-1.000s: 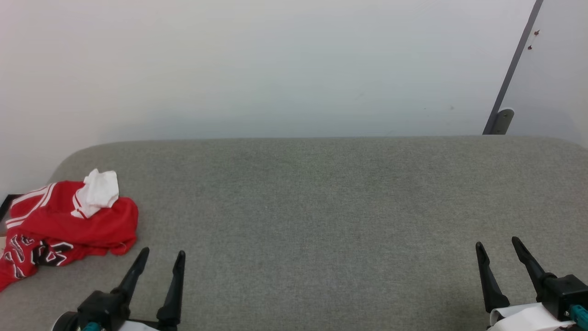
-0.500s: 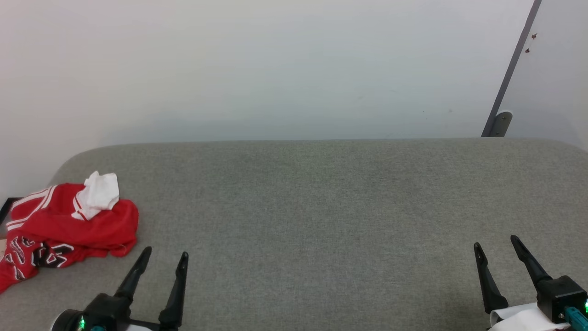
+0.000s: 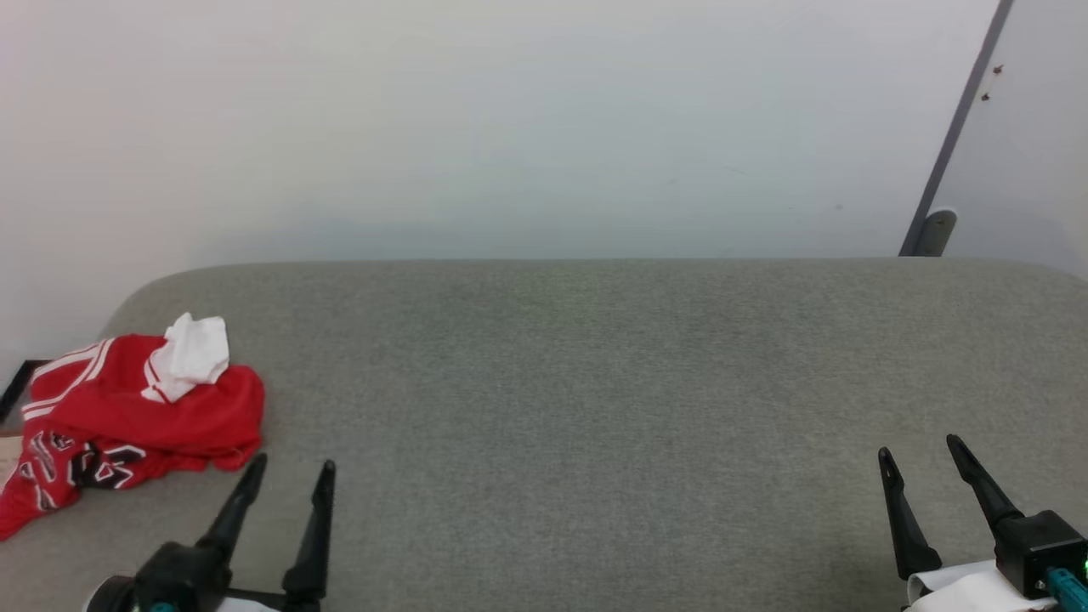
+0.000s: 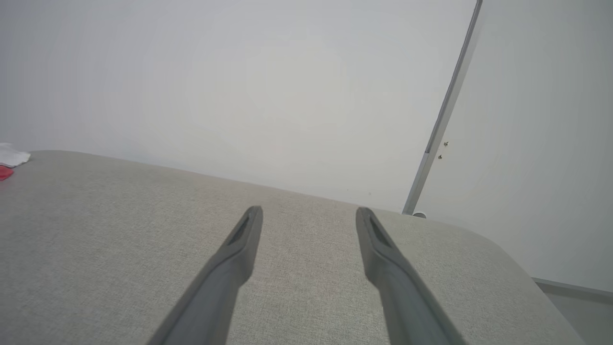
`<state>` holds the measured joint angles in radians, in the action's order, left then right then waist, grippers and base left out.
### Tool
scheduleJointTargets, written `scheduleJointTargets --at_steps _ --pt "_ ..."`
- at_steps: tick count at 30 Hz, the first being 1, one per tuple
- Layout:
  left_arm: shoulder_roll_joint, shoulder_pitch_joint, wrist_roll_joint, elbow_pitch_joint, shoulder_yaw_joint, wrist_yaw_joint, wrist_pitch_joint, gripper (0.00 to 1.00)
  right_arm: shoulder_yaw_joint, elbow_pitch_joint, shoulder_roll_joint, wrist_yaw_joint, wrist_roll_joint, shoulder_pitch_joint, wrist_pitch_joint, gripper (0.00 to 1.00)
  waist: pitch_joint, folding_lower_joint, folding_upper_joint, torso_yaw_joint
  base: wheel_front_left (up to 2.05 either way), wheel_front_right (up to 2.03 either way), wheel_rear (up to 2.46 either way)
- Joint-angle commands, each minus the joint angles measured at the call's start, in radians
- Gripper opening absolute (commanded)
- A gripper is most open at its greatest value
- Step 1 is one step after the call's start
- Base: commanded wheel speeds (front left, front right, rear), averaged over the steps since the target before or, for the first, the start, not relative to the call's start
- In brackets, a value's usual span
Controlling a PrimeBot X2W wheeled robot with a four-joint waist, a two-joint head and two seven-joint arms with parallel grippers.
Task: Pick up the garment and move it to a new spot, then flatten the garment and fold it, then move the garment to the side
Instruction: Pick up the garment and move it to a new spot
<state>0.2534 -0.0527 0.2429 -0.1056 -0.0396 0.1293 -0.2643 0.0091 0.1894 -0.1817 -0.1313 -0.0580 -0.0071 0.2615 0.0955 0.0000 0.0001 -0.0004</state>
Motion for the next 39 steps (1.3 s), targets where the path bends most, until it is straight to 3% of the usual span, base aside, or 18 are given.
scheduleJointTargets --at_steps 1,25,33,39 --pt "-0.003 -0.011 0.003 -0.005 0.014 0.002 0.000 1.00 0.007 -0.004 -0.001 0.001 -0.004 0.017 0.006 1.00 0.003 0.0000 -0.0001 0.014 0.00 0.00 0.00" --pt "0.006 0.064 0.043 -0.093 0.118 0.002 0.000 1.00 0.159 0.025 0.003 0.001 -0.045 -0.049 0.004 1.00 0.033 0.0000 -0.0001 0.338 0.00 0.00 0.00" --pt "0.017 0.063 0.059 -0.092 0.103 0.002 0.000 1.00 0.171 0.032 0.008 0.001 -0.050 -0.057 0.004 1.00 0.031 0.0000 -0.0001 0.368 0.00 0.00 0.00" --pt "0.059 0.108 0.093 -0.117 0.072 0.002 0.007 1.00 0.185 0.031 -0.002 0.001 -0.049 -0.067 0.004 1.00 0.010 0.0000 -0.0001 0.347 0.00 0.00 0.00"
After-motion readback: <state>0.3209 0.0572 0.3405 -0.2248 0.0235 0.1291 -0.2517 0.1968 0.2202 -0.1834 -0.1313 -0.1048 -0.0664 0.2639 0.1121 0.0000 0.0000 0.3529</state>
